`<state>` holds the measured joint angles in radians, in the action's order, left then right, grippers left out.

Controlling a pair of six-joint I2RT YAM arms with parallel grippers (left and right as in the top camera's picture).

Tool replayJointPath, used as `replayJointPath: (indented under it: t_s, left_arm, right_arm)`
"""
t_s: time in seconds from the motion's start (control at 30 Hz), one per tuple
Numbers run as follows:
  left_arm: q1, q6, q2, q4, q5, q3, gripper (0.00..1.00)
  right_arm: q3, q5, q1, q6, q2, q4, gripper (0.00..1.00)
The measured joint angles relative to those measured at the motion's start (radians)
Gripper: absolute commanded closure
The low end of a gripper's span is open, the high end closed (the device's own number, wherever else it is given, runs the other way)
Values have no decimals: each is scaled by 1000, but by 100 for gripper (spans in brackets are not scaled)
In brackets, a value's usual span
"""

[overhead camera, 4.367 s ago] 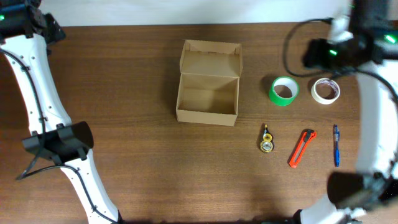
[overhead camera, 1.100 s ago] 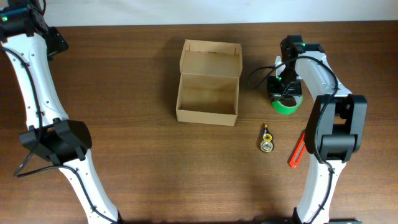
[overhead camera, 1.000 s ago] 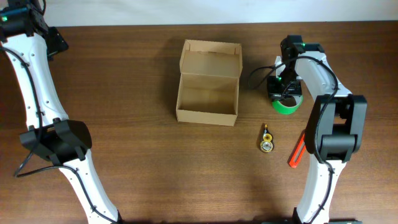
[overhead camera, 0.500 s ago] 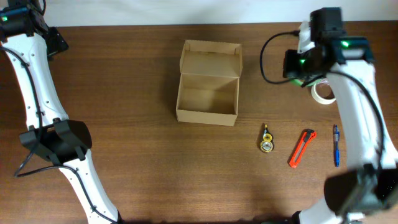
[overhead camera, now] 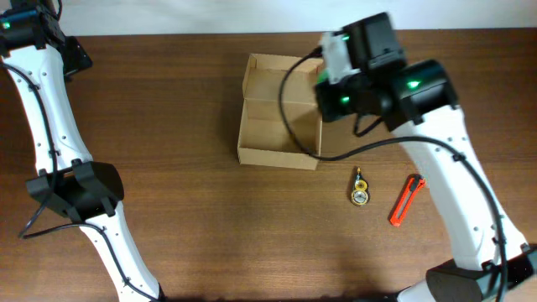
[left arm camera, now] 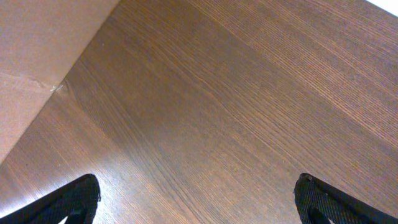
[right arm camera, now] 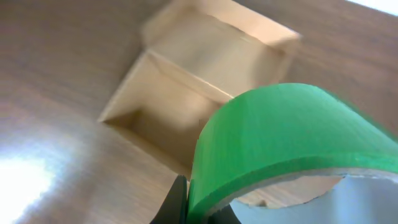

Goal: Pack container
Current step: 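Carry the green tape roll over the box and lower it inside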

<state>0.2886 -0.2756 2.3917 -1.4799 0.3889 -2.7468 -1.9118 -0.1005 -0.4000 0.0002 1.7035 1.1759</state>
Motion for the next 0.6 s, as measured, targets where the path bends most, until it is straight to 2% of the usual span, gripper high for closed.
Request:
replayJointPath:
  t_s: [0.43, 0.6]
  left_arm:
    - [0, 0, 0, 0, 0, 0, 0]
    - [0, 0, 0, 0, 0, 0, 0]
  right_arm:
    - [-6, -76, -55, 30, 265, -68, 96]
    - [-6, -143, -56, 48, 301, -101, 96]
